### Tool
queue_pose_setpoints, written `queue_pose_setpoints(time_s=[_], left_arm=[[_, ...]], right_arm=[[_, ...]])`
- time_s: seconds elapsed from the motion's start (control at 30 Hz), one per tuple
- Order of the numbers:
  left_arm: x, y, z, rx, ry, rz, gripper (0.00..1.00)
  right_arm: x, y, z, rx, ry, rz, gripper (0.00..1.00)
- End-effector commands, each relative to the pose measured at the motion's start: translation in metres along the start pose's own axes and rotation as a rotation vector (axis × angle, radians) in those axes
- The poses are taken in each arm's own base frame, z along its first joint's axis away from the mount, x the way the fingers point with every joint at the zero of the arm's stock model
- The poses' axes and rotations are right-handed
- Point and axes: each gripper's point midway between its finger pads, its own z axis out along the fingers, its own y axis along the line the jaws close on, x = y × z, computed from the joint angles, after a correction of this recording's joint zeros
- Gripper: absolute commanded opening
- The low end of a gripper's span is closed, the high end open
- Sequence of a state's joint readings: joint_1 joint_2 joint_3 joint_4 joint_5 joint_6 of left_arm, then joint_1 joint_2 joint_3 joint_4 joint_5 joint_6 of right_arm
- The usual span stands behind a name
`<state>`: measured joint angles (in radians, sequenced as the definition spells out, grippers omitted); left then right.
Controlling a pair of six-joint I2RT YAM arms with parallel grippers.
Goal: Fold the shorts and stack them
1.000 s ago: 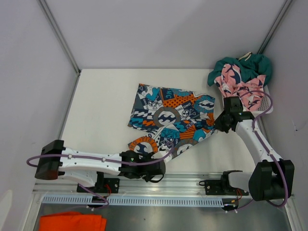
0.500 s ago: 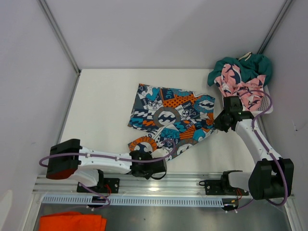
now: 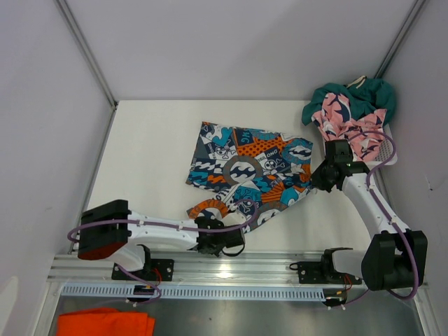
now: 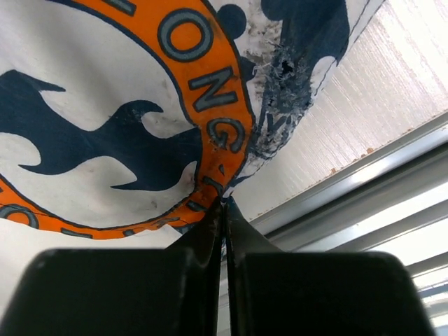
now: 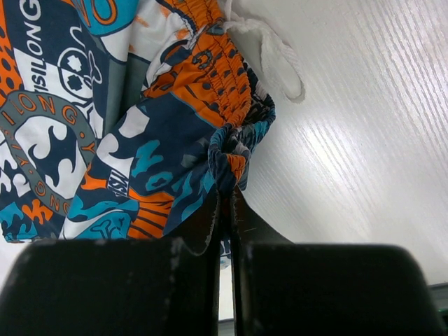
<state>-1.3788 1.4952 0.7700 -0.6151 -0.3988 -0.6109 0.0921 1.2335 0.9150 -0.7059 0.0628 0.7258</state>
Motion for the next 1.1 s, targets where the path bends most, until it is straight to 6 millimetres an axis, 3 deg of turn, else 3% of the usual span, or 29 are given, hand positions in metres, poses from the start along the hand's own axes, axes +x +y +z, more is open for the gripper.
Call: queue_pose_setpoints(time_s=[0.0, 0.07, 0.13, 0.2, 0.23, 0.37, 0.4, 0.5, 0.67, 0.8, 0.9, 1.07], left_arm=[[-0.012, -0.012, -0.014, 0.079, -0.027, -0.04, 0.0], [-0.021, -0.02, -0.033, 0.158, -0.059, -0.053, 0.0], [-0.035, -0.026, -0.069, 0.273, -0.122, -0.085, 0.0], [-0.041, -0.025, -0.093, 0.334, -0.161, -0.108, 0.0], [-0.049, -0.023, -0.115, 0.382, -0.216, -0.134, 0.0], [-0.049, -0.006, -0.158, 0.386, -0.24, -0.169, 0.0], [-0.041, 0.001, -0.16, 0.36, -0.218, -0.172, 0.0], [-0.041, 0.011, -0.181, 0.371, -0.257, -0.197, 0.0], [-0.064, 0.059, -0.228, 0.337, -0.423, -0.304, 0.0], [-0.089, 0.112, -0.251, 0.176, -0.501, -0.347, 0.0], [-0.109, 0.13, -0.25, 0.096, -0.519, -0.33, 0.0], [-0.148, 0.163, -0.251, 0.0, -0.568, -0.368, 0.0]], right_arm=[[-0.012, 0.008, -0.017, -0.017, -0.042, 0.019, 0.0], [-0.013, 0.006, -0.024, -0.011, -0.052, 0.039, 0.0], [-0.006, -0.002, -0.029, -0.002, -0.045, 0.047, 0.0], [0.001, -0.006, -0.032, -0.001, -0.029, 0.053, 0.0], [0.005, -0.007, -0.033, -0.01, -0.021, 0.054, 0.0], [0.027, -0.022, -0.036, 0.0, 0.01, 0.055, 0.0], [0.029, -0.024, -0.041, -0.015, -0.003, 0.058, 0.0], [0.046, -0.033, -0.043, -0.028, 0.012, 0.053, 0.0], [0.056, -0.044, -0.039, 0.006, 0.024, 0.051, 0.0], [0.055, -0.043, -0.044, 0.02, 0.027, 0.08, 0.0], [0.045, -0.035, -0.054, -0.004, 0.001, 0.117, 0.0], [0.012, -0.009, -0.08, -0.061, -0.086, 0.195, 0.0]])
